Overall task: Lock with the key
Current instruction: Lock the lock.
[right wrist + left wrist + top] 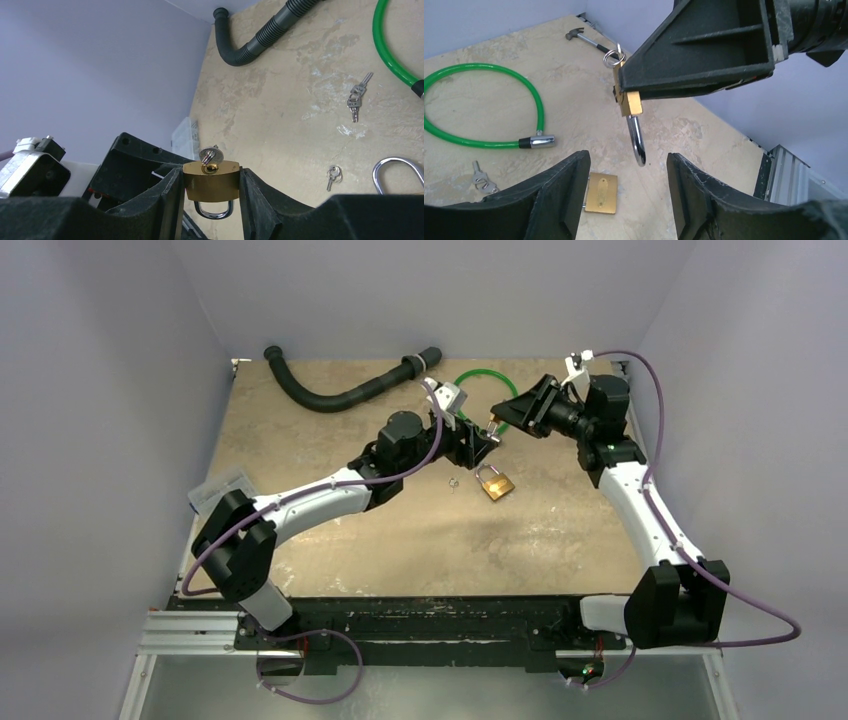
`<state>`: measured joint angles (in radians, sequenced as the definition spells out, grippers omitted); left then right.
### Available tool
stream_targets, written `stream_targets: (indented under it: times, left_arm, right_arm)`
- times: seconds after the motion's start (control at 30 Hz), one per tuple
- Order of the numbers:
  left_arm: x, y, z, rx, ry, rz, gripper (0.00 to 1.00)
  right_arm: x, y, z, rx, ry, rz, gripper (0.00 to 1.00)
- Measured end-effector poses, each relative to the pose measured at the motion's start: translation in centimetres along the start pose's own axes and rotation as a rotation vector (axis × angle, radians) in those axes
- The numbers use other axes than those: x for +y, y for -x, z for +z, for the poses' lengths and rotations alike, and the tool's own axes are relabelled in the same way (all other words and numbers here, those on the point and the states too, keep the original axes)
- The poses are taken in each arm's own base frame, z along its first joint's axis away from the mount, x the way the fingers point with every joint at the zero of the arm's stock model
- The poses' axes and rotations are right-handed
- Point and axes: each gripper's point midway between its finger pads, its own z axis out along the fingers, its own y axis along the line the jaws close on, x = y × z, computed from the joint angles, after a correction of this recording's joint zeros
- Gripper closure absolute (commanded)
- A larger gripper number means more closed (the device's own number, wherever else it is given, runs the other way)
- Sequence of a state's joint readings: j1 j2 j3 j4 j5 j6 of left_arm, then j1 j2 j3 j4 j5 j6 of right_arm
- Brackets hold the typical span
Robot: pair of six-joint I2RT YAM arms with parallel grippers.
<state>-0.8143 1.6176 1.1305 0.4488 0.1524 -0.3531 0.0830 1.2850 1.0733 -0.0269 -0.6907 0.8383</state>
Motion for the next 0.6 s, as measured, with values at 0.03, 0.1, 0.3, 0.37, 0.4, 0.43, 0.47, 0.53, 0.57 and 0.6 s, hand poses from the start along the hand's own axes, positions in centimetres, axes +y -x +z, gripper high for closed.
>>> stream_targets:
  times: [0.03, 0.1, 0.3, 0.37, 0.4, 0.43, 0.47, 0.53, 0.57, 0.6]
  left_arm:
    - [-0.1, 0.2, 0.1, -0.004, -0.002, -0.003, 0.46]
    - [-0.2, 0.6, 0.3, -0.012, -0.005, -0.006, 0.55]
    - [-0.4, 1.4, 0.7, -0.027, -0.007, -0.022, 0.97]
    - [0.0, 1.3, 0.8, -0.026, 0.014, -0.027, 1.00]
    - [0.1, 1.3, 0.8, -0.025, 0.017, -0.030, 1.00]
    - [0.2, 1.2, 0.8, -0.022, 0.022, -0.030, 1.00]
    - [0.3, 1.2, 0.8, -0.018, 0.027, -0.031, 1.00]
    - [0.4, 1.2, 0.8, -0.015, 0.027, -0.029, 1.00]
    - [0.5, 1.1, 0.7, -0.006, 0.026, -0.028, 1.00]
    - [0.7, 0.9, 0.6, 0.006, 0.026, -0.025, 1.00]
  right_arm:
    - [0.1, 0.0, 0.1, 0.001, 0.004, -0.003, 0.83]
    - [0.3, -0.2, 0.2, 0.005, 0.011, -0.006, 0.83]
    - [1.1, -0.5, 0.5, 0.009, 0.039, -0.013, 0.82]
    - [1.0, -0.6, 0.5, 0.009, 0.041, -0.012, 0.73]
    - [1.0, -0.6, 0.5, 0.010, 0.042, -0.011, 0.65]
    - [1.0, -0.6, 0.6, 0.010, 0.042, -0.011, 0.54]
    - [0.9, -0.6, 0.6, 0.011, 0.041, -0.011, 0.45]
    - [1.0, -0.7, 0.6, 0.014, 0.046, -0.014, 0.26]
    - [1.2, -0.7, 0.6, 0.015, 0.054, -0.019, 0.20]
    - [1.3, -0.7, 0.6, 0.016, 0.061, -0.027, 0.14]
